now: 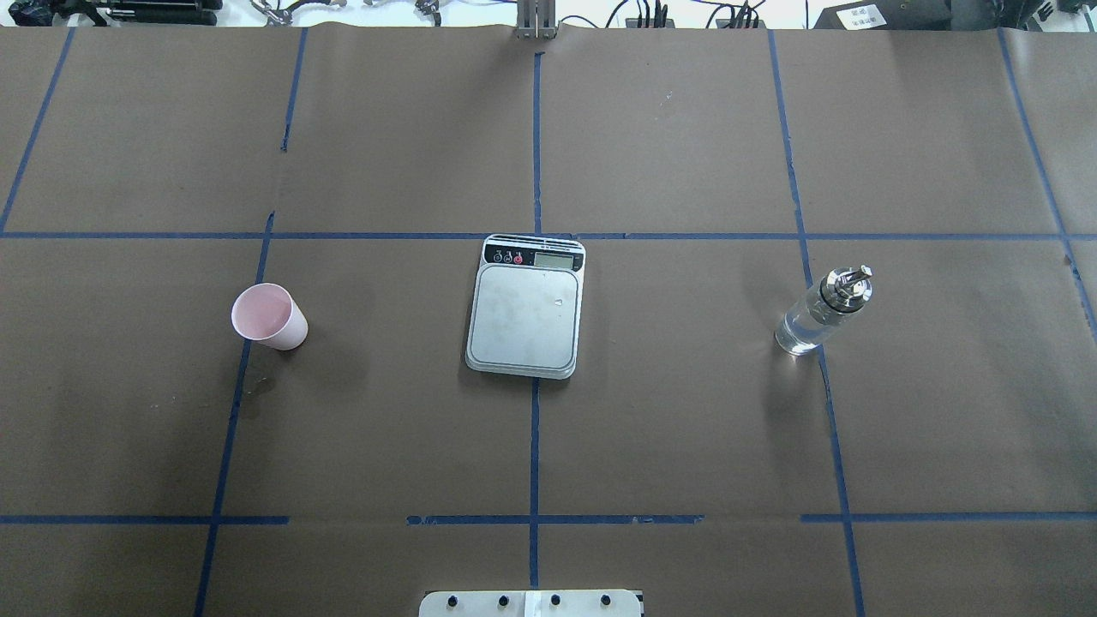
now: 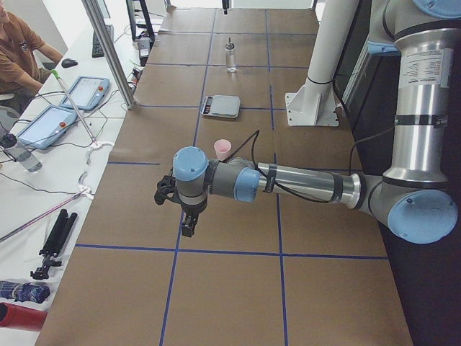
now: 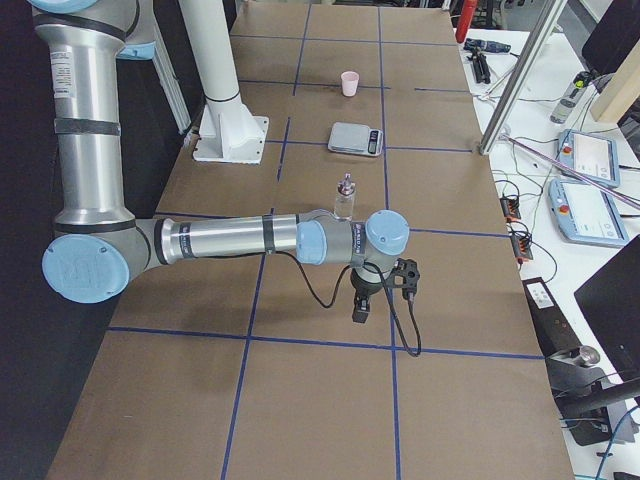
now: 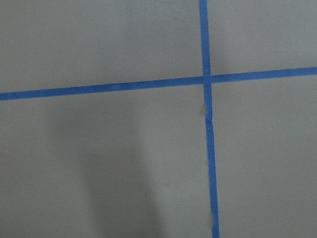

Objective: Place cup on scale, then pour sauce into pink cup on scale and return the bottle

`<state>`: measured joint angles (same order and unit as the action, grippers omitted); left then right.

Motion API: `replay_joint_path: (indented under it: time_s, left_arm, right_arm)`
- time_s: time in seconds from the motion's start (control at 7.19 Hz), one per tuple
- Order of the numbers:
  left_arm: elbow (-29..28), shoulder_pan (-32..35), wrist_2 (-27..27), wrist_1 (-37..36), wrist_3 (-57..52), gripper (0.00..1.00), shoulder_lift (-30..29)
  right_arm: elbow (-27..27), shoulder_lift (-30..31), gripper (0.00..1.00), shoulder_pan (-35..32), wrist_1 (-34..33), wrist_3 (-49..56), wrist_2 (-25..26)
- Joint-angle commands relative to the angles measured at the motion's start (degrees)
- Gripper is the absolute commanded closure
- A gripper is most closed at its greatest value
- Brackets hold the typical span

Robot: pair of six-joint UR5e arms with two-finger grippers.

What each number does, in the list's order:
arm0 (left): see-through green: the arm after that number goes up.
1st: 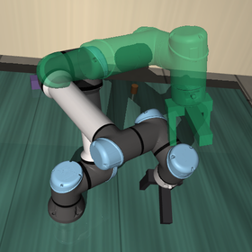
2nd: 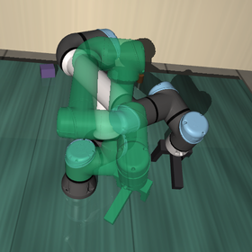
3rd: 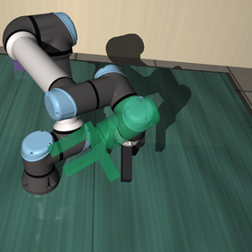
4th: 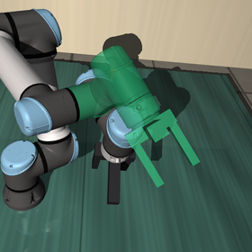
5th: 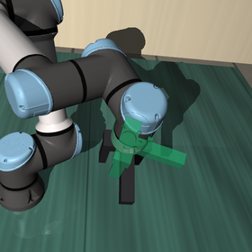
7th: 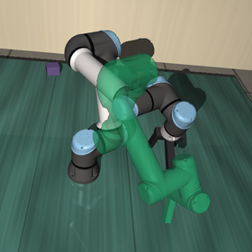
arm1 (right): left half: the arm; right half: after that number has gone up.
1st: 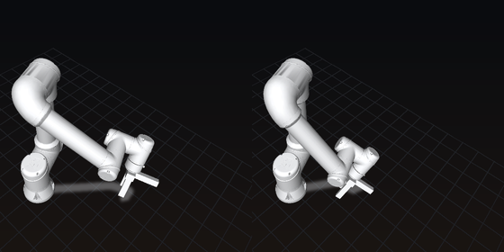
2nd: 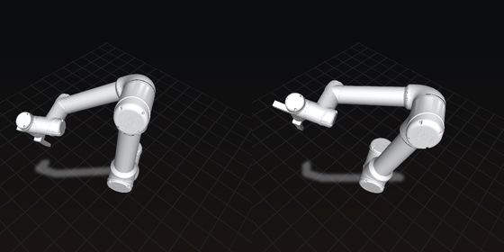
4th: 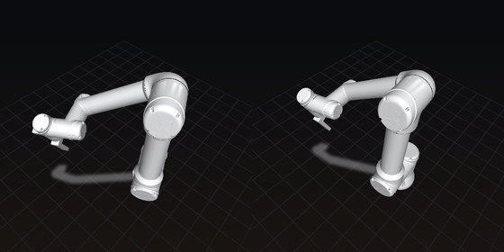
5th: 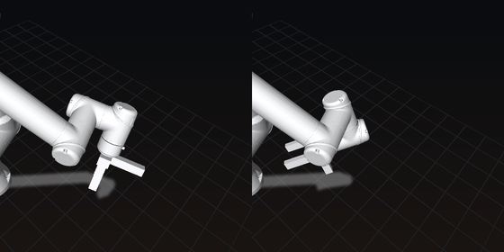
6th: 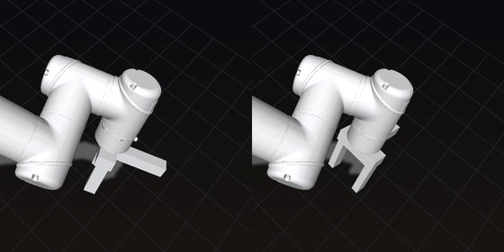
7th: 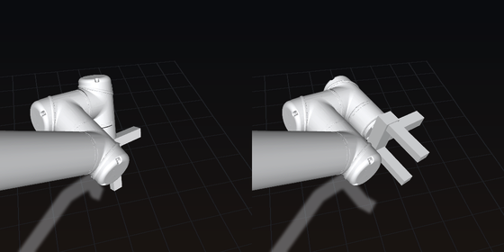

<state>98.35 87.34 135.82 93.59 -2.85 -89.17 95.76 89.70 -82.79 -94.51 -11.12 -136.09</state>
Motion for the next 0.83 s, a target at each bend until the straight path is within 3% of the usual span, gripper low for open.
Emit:
replay_joint_path:
  time_s: [0.0, 0.14, 0.28, 0.56, 0.69]
  left_arm:
    - [0.5, -0.2, 0.9, 1.1, -0.2, 0.00, -0.5]
    - [1.1, -1.6, 3.0, 4.5, -0.2, 0.00, -0.4]
    - [1.9, -6.3, 8.9, 6.8, 6.8, 0.00, -0.6]
    - [11.0, -20.2, 6.0, 12.1, 31.3, 0.00, -1.4]
    - [11.7, -27.6, 3.5, 14.0, 40.4, 0.00, -3.8]
  right_arm:
    - [0.5, 0.0, 0.00, 0.2, 0.6, 0.0, -0.4]
    - [0.1, 0.1, 0.00, 0.9, 4.4, -0.1, -1.7]
    - [0.2, 0.5, 0.00, 1.8, 5.6, -0.6, -4.2]
    - [0.3, 0.4, 0.00, 4.8, 11.8, -1.8, -5.2]
    - [0.5, 0.1, 0.00, 5.5, 14.3, -4.9, -5.2]
